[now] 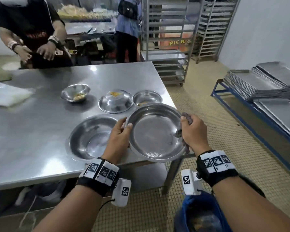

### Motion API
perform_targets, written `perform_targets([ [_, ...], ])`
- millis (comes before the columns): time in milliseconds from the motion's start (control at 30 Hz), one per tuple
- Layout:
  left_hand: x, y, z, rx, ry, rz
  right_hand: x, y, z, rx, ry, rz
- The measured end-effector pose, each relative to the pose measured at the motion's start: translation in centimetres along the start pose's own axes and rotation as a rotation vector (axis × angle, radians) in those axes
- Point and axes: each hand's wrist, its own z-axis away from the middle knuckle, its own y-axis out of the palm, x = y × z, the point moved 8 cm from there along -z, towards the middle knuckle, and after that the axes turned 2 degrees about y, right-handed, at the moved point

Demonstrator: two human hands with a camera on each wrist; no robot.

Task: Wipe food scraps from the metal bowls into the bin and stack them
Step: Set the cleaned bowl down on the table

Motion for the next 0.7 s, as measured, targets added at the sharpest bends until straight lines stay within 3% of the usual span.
perform_targets([
  [333, 0.5, -16.6, -6.1, -0.247, 0.002, -0.131, 7.6, 17.1, -1.4, 0.261, -0.055, 0.020],
  [500, 0.8, -21.5, -7.2, -0.334, 0.000, -0.137, 10.2, 23.4, -2.4, 0.388, -0.073, 0.000],
  [700, 1.5, -26.4, -8.3, -0.473, -0.015, -0.130, 15.0, 29.6, -4.8, 0.454, -0.218, 0.027],
])
